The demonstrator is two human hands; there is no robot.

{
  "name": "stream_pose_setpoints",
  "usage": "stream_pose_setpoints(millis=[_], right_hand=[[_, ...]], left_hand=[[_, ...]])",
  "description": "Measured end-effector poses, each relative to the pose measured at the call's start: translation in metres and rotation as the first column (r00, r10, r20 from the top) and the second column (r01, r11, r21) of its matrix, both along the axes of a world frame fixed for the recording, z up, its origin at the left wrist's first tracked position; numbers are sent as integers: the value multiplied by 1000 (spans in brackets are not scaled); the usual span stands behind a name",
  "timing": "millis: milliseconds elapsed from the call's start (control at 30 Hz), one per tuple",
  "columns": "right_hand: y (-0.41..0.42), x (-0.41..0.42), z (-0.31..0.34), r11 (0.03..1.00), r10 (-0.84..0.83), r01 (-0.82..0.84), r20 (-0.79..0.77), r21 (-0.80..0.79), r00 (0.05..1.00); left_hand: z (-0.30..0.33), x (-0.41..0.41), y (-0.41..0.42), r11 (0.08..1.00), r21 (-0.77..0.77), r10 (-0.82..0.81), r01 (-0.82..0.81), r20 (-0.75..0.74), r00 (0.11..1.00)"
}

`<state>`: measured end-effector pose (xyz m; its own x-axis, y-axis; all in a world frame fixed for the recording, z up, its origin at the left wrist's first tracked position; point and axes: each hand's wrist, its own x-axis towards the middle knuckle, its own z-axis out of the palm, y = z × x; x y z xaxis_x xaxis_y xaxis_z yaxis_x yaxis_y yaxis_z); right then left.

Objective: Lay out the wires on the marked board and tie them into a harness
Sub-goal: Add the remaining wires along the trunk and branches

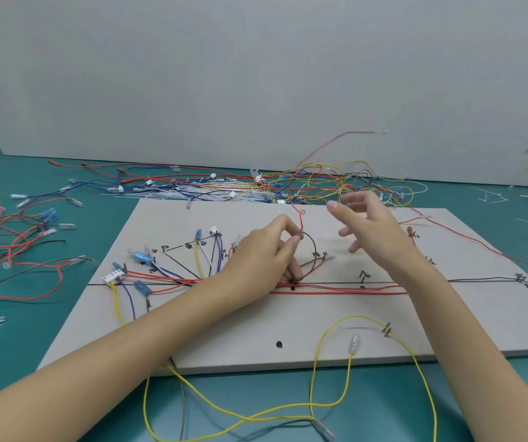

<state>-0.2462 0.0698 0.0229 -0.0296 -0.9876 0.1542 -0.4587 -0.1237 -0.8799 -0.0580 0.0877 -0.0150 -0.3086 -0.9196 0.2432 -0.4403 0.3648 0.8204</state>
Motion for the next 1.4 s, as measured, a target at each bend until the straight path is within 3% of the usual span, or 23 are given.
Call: stream_pose_setpoints(millis=[100, 200, 267, 567, 700, 867, 1100, 1400], right_hand=[[11, 0, 3, 991, 124, -121, -72, 52, 990], [23, 4, 0, 941, 324, -297, -174, 161, 930], [25, 8, -5, 924, 371, -342, -183, 171, 910], [17, 12, -20, 917, 389, -372, -119, 145, 913], [14, 11, -25, 925, 377, -356, -199, 132, 905], [10, 16, -30, 946, 322, -316, -278, 67, 905], [6, 29, -38, 970, 234, -245, -293, -2, 927], [9, 35, -38, 959, 276, -283, -226, 0, 934]], left_hand=[[-1, -1, -3, 1000, -14, 24, -23, 37, 999], [-1, -2, -5, 998, 41, 39, -39, -12, 999], [-2, -2, -7, 996, 75, 43, -41, -37, 998], [0, -3, -18, 981, 194, 44, -26, -89, 995], [4, -3, -18, 969, 248, 62, -20, -160, 985], [15, 3, -25, 967, 237, 137, -98, -158, 978], [23, 21, -44, 902, 386, 304, -192, -254, 918], [19, 28, -52, 970, 63, 219, -233, 172, 960]])
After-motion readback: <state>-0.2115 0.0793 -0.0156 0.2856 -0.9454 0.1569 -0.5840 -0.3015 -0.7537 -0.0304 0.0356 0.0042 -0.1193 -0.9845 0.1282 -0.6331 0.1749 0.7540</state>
